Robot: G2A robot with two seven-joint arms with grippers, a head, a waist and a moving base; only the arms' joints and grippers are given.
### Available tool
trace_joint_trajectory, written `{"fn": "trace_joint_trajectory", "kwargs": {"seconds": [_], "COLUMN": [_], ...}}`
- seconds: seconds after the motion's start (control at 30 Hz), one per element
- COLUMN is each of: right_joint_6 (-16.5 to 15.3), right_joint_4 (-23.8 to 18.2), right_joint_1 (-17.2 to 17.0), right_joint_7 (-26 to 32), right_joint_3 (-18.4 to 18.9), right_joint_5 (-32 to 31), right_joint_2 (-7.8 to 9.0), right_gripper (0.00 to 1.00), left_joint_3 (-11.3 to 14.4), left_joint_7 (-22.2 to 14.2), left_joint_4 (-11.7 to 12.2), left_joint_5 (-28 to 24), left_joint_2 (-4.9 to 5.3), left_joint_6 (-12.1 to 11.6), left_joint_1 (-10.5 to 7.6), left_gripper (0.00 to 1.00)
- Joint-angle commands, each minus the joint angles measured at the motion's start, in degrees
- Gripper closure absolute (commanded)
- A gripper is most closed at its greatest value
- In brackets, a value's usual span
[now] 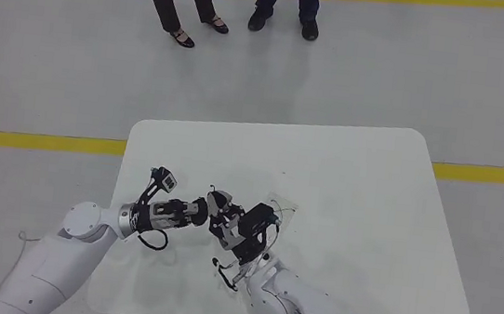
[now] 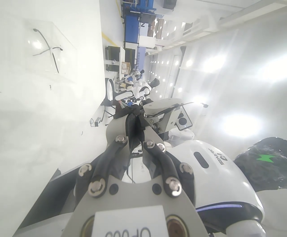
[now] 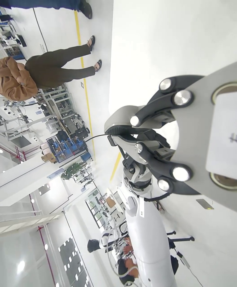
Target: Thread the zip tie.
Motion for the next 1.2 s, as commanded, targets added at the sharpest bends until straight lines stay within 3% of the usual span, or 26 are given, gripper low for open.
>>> {"fn": "trace_joint_trajectory", "kwargs": {"seconds": [0.0,0.17,0.27,0.53,1.17], "right_joint_6": [0.0,0.1,2.1,5.7,6.6], "right_joint_4": [0.0,-0.4,-0.7,-1.2,0.4], "right_joint_1": [0.0,-0.2,-0.7,-1.8,-3.4], "right_joint_7": [-0.1,0.2,0.4,1.4,0.8], "right_joint_3": [0.0,0.4,1.0,2.1,3.7], "right_joint_5": [0.1,0.1,-2.0,-4.6,-4.5], "right_joint_2": [0.01,-0.08,-0.28,-1.1,-3.33], "right_gripper": [1.0,1.0,1.0,1.0,1.0], "left_joint_3": [0.0,0.0,0.2,-0.2,0.7], "left_joint_7": [0.0,0.3,2.2,3.0,3.2], "left_joint_4": [0.0,-0.1,-0.7,-0.9,0.3], "left_joint_5": [0.0,0.1,0.7,0.9,0.7], "left_joint_2": [0.0,-0.02,-0.12,-0.14,-0.74], "left_joint_6": [0.0,0.1,0.7,0.9,0.8], "left_joint_1": [0.0,0.01,0.18,0.47,-0.54], "left_gripper": [1.0,1.0,1.0,1.0,1.0]}}
